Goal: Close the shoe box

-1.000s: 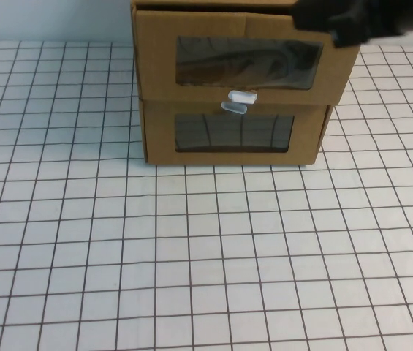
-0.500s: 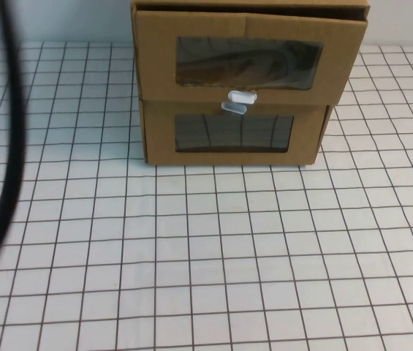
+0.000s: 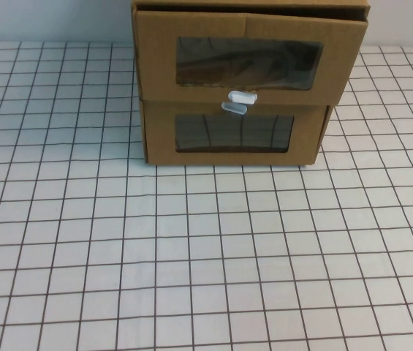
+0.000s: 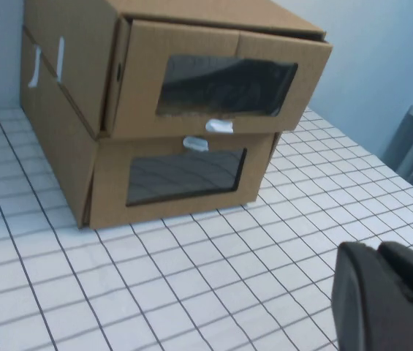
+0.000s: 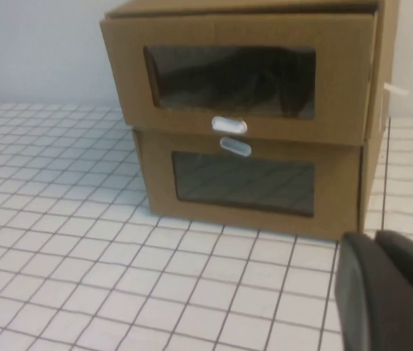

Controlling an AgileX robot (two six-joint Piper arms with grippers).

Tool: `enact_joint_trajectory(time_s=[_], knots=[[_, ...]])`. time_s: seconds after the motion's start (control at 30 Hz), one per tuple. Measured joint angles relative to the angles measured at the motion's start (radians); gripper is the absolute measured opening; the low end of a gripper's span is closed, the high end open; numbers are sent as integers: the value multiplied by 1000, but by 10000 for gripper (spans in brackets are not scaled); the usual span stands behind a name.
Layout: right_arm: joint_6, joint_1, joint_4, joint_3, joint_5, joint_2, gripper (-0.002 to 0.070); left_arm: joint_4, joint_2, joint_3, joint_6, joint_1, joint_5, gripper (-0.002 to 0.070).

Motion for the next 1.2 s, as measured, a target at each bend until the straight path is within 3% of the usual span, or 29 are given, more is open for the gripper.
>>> enact_joint_trajectory(time_s=[0.2, 0.4, 0.57, 0.97, 1.2], knots=[[33, 0, -19, 61, -10, 0, -14, 16, -203, 155, -60, 0, -53, -5], [33, 0, -22, 96, -23, 0, -14, 130, -222, 300, -62, 0, -391, -5], [35, 0, -22, 98, 31, 0, -14, 150, -220, 416, -63, 0, -622, -5], [36, 0, -22, 98, 67, 0, -14, 157, -220, 599, -63, 0, -658, -5], [36, 0, -22, 100, 67, 0, -14, 388, -276, 684, -89, 31, -639, -5]])
